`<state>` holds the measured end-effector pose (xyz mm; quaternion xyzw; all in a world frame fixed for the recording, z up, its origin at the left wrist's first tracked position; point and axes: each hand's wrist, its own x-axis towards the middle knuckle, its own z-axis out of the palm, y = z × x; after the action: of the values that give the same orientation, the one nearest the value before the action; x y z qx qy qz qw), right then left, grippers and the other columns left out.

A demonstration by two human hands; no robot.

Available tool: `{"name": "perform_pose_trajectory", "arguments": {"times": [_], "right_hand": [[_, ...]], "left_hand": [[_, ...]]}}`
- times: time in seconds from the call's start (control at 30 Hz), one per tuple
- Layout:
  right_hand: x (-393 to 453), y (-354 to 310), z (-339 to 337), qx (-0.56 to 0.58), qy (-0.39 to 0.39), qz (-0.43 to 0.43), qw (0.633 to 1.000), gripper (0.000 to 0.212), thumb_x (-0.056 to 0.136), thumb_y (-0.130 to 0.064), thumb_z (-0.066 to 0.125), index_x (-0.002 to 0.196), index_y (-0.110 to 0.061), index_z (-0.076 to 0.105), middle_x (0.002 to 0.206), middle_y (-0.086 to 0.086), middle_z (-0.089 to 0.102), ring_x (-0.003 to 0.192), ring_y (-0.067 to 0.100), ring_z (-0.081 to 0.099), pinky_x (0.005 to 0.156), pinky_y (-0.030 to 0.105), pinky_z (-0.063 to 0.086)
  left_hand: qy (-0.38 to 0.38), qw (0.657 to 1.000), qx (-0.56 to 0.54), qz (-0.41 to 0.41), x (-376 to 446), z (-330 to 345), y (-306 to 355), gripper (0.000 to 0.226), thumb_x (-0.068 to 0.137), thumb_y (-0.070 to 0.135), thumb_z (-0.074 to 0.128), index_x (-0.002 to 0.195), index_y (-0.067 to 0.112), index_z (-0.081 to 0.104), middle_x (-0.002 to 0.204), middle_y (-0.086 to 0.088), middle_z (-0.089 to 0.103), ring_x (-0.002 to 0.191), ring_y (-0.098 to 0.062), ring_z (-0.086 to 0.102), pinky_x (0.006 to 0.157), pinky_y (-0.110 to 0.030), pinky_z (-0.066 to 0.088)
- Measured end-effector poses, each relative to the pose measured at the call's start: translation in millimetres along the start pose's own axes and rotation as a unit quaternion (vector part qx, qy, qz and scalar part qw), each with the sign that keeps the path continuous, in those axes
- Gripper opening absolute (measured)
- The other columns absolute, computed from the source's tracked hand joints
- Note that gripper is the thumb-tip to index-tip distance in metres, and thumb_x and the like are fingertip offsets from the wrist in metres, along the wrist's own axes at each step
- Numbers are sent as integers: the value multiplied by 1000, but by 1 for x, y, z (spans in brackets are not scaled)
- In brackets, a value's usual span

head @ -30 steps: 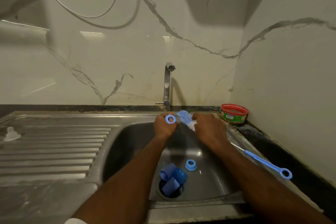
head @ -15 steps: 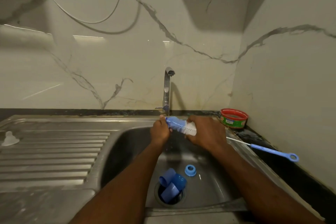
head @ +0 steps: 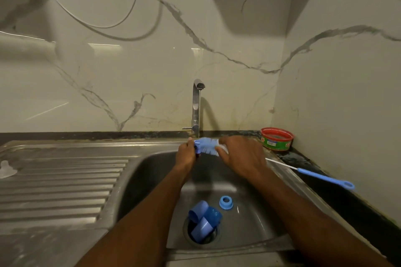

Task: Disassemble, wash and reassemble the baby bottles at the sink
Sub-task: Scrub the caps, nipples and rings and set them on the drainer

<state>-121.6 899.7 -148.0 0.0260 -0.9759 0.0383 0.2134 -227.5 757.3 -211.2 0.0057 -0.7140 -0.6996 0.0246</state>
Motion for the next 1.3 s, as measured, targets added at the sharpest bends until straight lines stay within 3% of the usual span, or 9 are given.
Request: {"name": "perform_pose_trajectory", "arguments": {"times": [0.1,0.27,0.43,0.63,0.77,0.97,1.1,1.23,1.3], "right_hand": [[-3,4,3,-56,9,44,997,30,102,-51,47,107,-29,66,99,1,70,87,20,66,80,41,55],[3,-1,5,-18,-43,37,998,38,100,-53,50,109,-24,72,96,0,70,85,15,63,83,34,53],[-4,8,7,-6,27,108,994,34,100,-53,50,108,-28,71,95,-2,70,85,15,63,80,34,54],[2,5,2,51,-66,61,995,34,99,-53,50,96,-27,72,87,-1,69,82,16,64,74,32,49],[-2,9,4,18,45,99,994,34,99,-54,53,109,-28,72,93,-3,71,84,15,65,79,36,56],[3,8,6,58,-97,84,990,38,96,-57,55,94,-23,71,81,-3,66,78,13,62,75,29,51],[-1,8,1,90,-85,70,990,63,70,-76,72,113,-30,63,104,-6,65,94,15,61,82,33,51],[-5,16,-2,17,-20,40,999,37,94,-60,59,121,-34,59,114,-1,68,99,18,62,90,41,53],[-7,19,-4,-13,-46,41,998,37,97,-60,51,121,-34,62,112,-1,68,99,18,63,90,42,53]], "left_hand": [[-12,1000,22,1,-8,3,10,34,108,34,46,100,7,64,86,-8,65,77,-16,61,70,-22,49],[-17,998,41,39,-4,-1,-2,38,97,47,50,103,13,68,110,-17,71,101,-35,68,94,-48,57],[-66,997,17,30,-13,0,6,21,105,20,53,115,8,67,106,-12,69,89,-17,66,64,-18,54],[-17,999,-3,51,-14,-5,2,26,102,38,56,96,17,70,102,-12,73,98,-26,70,92,-41,58],[-79,995,-68,-6,-14,-9,2,37,102,41,55,103,7,70,97,-20,74,85,-25,70,83,-37,57],[-20,999,-14,27,-4,-4,-5,36,101,41,57,109,9,70,105,-15,72,96,-25,70,86,-34,59],[-39,995,-79,-45,-5,-8,-7,39,101,42,57,109,6,68,104,-18,74,96,-28,72,96,-43,57],[-67,993,-88,-41,-11,-4,-1,41,103,42,52,106,4,69,90,-21,72,71,-22,65,75,-35,54],[-73,993,-89,-8,-12,-4,3,39,103,43,53,106,9,71,94,-20,74,77,-23,69,78,-35,56]]}}
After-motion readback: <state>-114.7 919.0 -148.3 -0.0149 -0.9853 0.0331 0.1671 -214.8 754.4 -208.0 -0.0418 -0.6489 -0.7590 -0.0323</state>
